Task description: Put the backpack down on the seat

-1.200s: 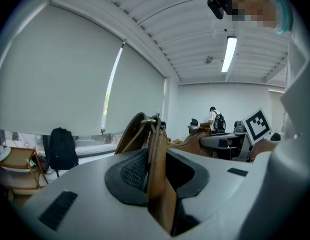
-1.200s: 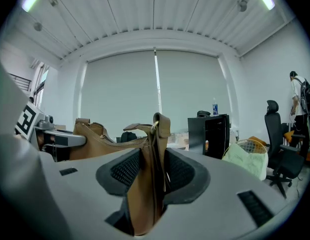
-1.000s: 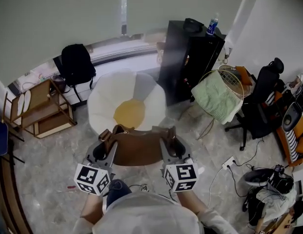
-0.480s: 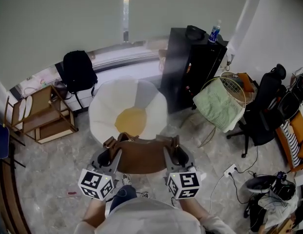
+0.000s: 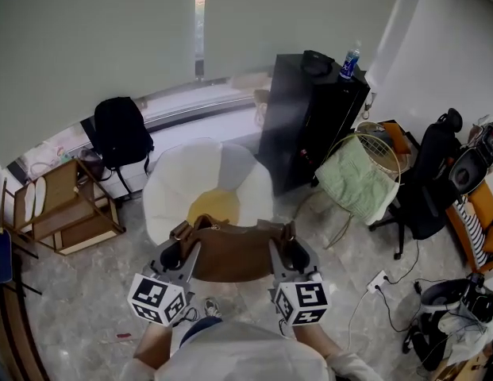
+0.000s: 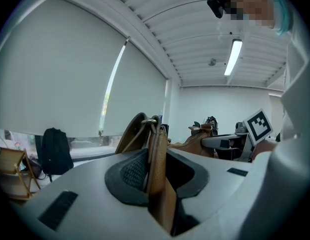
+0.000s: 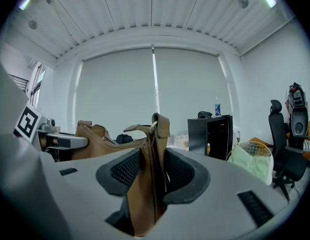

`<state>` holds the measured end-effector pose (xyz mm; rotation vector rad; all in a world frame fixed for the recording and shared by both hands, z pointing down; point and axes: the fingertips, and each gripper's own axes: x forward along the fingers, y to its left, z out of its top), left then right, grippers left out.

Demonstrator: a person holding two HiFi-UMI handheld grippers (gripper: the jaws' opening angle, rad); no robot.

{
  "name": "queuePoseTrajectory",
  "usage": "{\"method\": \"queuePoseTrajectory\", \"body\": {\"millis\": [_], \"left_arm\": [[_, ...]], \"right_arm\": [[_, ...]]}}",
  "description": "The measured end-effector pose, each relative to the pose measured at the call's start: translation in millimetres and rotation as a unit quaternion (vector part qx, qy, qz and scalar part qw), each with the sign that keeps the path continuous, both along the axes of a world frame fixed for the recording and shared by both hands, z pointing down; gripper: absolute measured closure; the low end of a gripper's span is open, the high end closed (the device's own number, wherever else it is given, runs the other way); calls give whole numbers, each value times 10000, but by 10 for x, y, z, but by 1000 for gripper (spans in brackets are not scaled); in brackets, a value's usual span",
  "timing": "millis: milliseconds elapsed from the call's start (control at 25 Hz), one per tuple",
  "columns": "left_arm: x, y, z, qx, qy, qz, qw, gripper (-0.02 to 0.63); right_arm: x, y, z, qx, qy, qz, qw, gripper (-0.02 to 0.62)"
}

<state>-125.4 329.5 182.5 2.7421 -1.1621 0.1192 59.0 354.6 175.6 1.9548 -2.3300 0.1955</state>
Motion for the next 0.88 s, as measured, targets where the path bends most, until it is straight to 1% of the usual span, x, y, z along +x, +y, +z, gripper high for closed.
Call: {"method": "queuePoseTrajectory", "body": {"millis": [200, 480, 600, 720, 880], "left_arm": [[-106, -438, -69, 91, -41, 204, 9997, 502], [-196, -829, -29, 31, -40, 487, 9988, 501], [-187, -963, 5, 4, -74, 492, 9988, 502], [-103, -1051, 43, -49, -67, 480, 9988, 500], [56, -1205, 53, -84, -65, 329, 9994, 502]], "right_arm": [[-117, -344, -44, 54, -64, 208, 9997, 423], [-224, -670, 0, 15, -79, 483, 9988, 423], [-223, -771, 44, -44, -108, 490, 9987, 423], [-137, -867, 70, -75, -103, 473, 9988, 423], [31, -1072, 75, -88, -105, 323, 9994, 423]]}}
